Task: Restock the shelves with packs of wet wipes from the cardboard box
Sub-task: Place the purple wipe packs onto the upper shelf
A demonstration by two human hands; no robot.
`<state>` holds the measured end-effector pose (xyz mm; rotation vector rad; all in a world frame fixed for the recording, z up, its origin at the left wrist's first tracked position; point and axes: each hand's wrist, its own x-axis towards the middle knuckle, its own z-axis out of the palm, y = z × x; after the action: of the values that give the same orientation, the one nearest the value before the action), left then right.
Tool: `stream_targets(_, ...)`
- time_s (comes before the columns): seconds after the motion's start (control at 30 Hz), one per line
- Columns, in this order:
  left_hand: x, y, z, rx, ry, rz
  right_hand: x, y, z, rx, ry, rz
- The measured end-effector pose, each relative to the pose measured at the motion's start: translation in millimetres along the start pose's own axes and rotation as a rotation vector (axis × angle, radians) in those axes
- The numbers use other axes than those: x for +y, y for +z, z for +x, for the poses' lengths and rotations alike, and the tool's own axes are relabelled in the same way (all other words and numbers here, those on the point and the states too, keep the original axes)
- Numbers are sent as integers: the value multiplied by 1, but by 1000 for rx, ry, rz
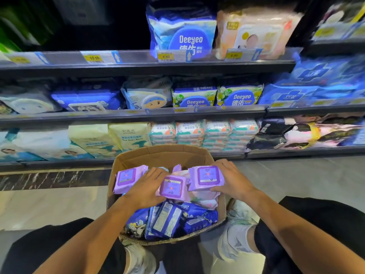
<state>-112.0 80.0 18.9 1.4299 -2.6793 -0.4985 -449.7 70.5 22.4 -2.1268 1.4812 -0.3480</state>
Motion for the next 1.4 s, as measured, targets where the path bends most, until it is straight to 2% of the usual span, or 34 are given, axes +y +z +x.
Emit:
stream_targets(0.23, 21, -59, -11, 278, -26, -106, -11, -41, -16, 288, -24, 103)
stream_targets(0.4, 58, -109, -16, 498, -20, -236, -42, -99, -37, 539, -90, 242)
stream_targets(0.47, 71, -128, -15, 534, -3, -241, -53, -125, -45, 625, -133, 247)
stream_targets(0.6, 109, -187, 7, 669, 167, -206, -68, -194, -58, 741, -200, 193)
stream_targets(0.7, 134, -232, 29, 709, 223, -174, -77, -251, -66, 815, -231, 135)
stream_targets(0.93, 180, -333, 78, 847, 309, -132, -103, -368, -57, 947, -267, 95)
stream_targets(1.17, 185, -415, 110, 864, 335, -45, -119, -443, -2, 1025, -287, -97)
stream_targets(1.4, 157, -474, 155, 902, 315, 61, -131, -489, 69, 925, -215, -188)
